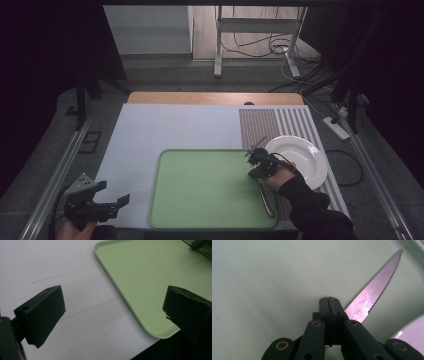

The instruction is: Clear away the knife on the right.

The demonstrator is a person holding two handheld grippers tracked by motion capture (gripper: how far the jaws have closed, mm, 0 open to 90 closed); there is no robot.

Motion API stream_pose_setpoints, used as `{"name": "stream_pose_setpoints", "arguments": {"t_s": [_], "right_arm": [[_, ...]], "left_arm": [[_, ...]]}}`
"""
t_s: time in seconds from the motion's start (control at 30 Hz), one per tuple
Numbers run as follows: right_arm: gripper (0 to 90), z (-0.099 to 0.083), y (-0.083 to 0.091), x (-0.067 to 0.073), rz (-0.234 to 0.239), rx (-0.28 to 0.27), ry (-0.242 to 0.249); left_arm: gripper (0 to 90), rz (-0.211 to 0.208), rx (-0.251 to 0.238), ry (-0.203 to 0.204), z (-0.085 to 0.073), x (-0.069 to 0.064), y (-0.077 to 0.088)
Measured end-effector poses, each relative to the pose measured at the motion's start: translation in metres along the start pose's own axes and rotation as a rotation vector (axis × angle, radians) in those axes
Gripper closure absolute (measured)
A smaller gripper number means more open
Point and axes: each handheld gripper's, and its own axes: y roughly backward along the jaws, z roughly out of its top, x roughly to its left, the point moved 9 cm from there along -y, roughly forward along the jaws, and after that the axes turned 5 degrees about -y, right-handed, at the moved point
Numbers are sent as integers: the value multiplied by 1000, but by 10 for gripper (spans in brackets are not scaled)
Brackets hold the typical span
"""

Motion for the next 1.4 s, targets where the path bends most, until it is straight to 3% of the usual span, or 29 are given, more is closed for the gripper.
{"name": "stream_pose_setpoints", "arguments": {"t_s": [0.33,0.53,0.7,1.13,1.27,1.4], "right_arm": [[900,-15,6,-11,-19,-1,-43],[900,-16,7,-10,-34,2,-42],[880,-11,11,-6,-23,-34,-40],[683,-3,20,5,19,-102,-65],[559,1,25,10,55,-148,-81],[478,3,27,12,57,-163,-84]], "left_arm": [[40,1,0,0,0,0,0],[41,1,1,-1,0,0,0],[42,2,2,-1,0,0,0],[41,-9,10,-8,0,-1,-1],[40,-10,9,-6,0,-1,-1],[40,-10,10,-7,0,-1,-1]]}}
